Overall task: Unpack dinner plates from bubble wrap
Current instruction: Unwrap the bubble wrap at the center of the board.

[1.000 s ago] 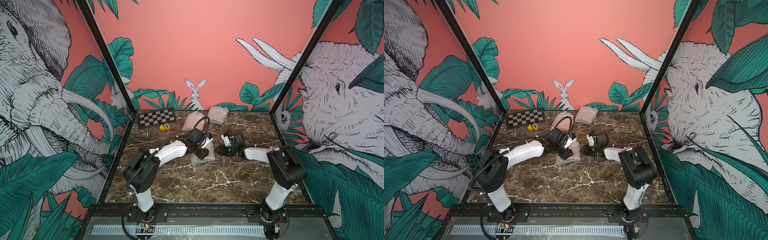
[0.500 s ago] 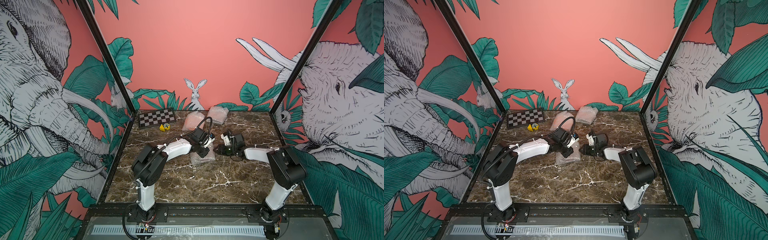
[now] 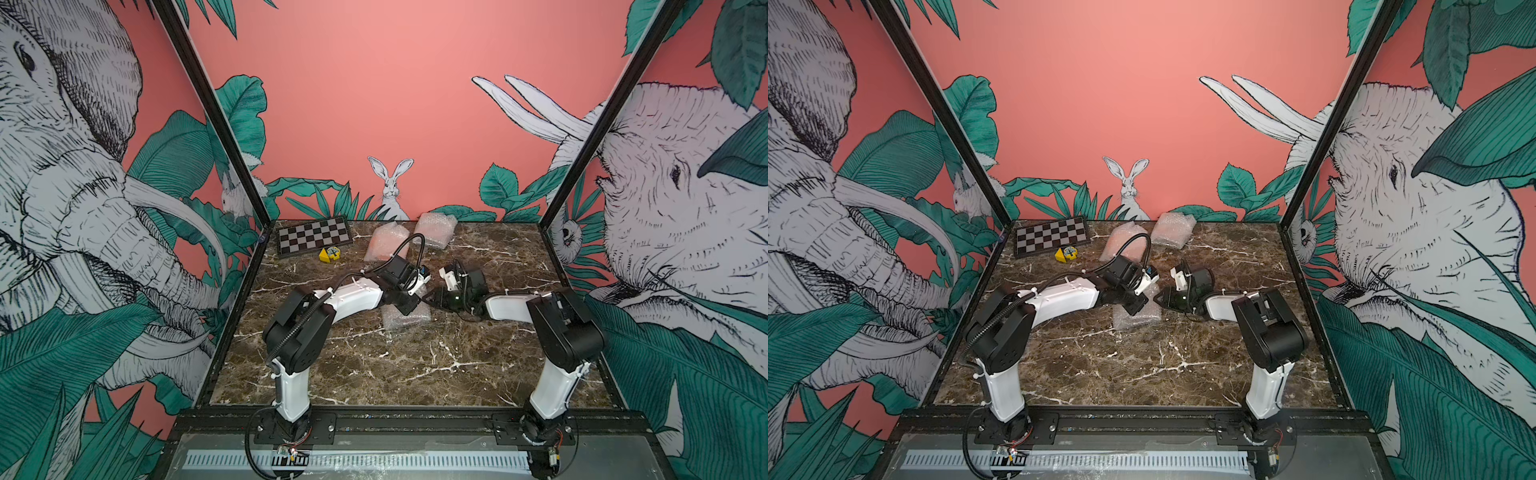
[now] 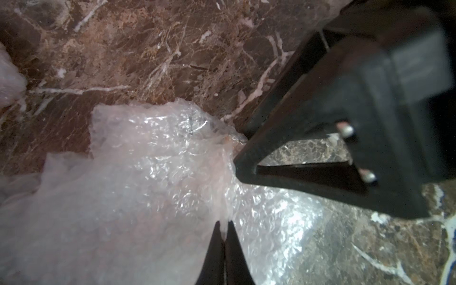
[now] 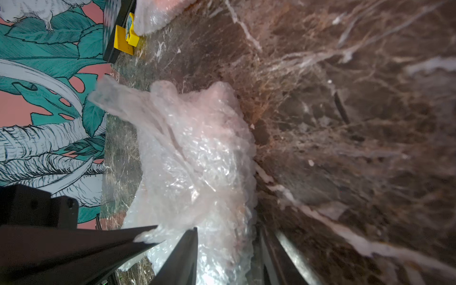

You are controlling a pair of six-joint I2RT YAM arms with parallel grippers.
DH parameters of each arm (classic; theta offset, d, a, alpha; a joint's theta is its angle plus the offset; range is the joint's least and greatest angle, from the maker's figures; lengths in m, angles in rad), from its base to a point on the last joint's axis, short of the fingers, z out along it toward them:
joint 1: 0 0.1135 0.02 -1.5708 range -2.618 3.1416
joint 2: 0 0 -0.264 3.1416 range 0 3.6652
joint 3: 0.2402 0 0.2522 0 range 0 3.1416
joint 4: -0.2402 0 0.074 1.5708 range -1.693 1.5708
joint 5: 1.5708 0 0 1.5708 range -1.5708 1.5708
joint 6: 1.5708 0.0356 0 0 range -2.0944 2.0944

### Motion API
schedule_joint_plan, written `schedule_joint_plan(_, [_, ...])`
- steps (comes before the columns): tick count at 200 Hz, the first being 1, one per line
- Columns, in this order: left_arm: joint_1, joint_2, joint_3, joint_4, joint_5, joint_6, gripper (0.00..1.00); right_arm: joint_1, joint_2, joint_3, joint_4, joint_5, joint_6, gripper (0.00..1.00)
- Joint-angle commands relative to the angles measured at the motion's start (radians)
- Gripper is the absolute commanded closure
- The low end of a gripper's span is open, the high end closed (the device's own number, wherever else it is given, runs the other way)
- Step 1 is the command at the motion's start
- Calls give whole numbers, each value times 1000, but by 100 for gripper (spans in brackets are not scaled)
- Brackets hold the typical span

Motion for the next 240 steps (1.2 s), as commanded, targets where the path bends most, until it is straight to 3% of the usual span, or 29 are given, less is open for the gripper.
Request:
schedule_joint_plan(1, [-6, -64, -14, 22, 3, -8, 100, 4, 3, -4, 16, 9, 6, 58])
schedule_joint_plan(58, [-6, -69, -19, 43, 64, -11, 100, 9, 38, 9, 47, -28, 20, 69])
schedule_joint_plan(126, [-4, -114, -53, 73, 20, -28, 100, 10, 15, -7, -24, 67, -13, 100])
schedule_joint_plan(240, [-4, -233, -141, 145, -158, -59, 100, 10, -11, -17, -94, 142, -44, 100])
